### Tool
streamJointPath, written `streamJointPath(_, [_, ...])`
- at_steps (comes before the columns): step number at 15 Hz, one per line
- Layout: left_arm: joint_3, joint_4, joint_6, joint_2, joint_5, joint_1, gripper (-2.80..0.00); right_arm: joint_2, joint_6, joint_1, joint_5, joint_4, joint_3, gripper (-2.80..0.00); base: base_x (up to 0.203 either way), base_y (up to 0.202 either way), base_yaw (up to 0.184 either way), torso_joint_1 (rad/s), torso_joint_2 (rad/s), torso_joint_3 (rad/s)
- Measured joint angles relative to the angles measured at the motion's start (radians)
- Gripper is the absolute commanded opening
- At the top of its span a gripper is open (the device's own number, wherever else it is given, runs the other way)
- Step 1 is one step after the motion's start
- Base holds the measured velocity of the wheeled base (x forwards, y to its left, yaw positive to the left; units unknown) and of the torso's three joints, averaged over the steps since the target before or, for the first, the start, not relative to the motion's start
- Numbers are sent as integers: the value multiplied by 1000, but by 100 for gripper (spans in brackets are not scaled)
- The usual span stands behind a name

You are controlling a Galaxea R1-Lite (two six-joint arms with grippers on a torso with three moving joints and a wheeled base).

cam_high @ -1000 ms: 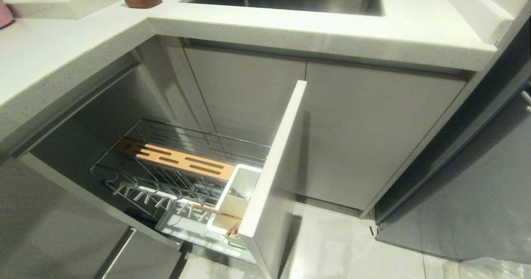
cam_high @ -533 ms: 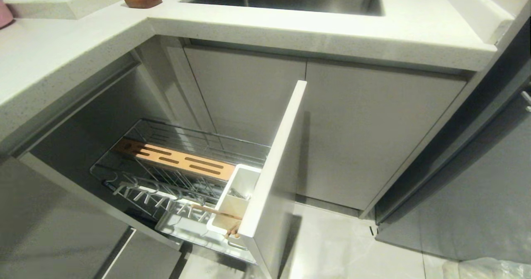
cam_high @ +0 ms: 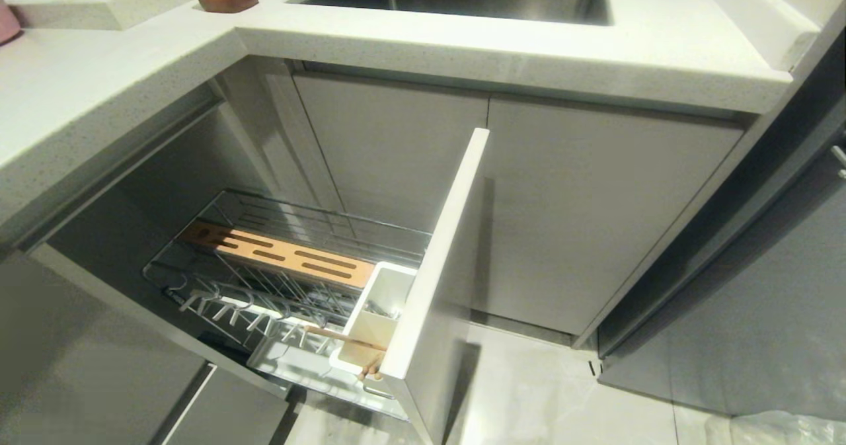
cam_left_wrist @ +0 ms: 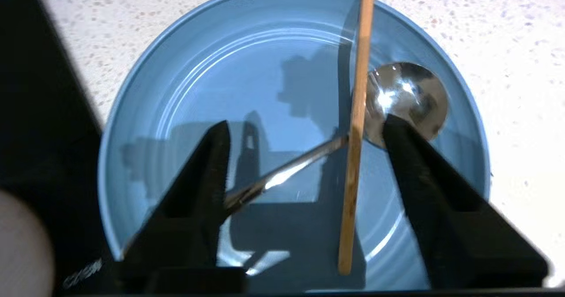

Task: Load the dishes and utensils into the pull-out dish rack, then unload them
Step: Pick up the chopsticks and place it in the cupboard

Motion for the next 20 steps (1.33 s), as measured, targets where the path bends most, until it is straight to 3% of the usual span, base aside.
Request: streamJointPath(20, [-1, -86, 3, 118, -36, -4, 0, 0, 0, 0, 0, 0, 0, -280, 0, 0, 0, 0, 0, 0])
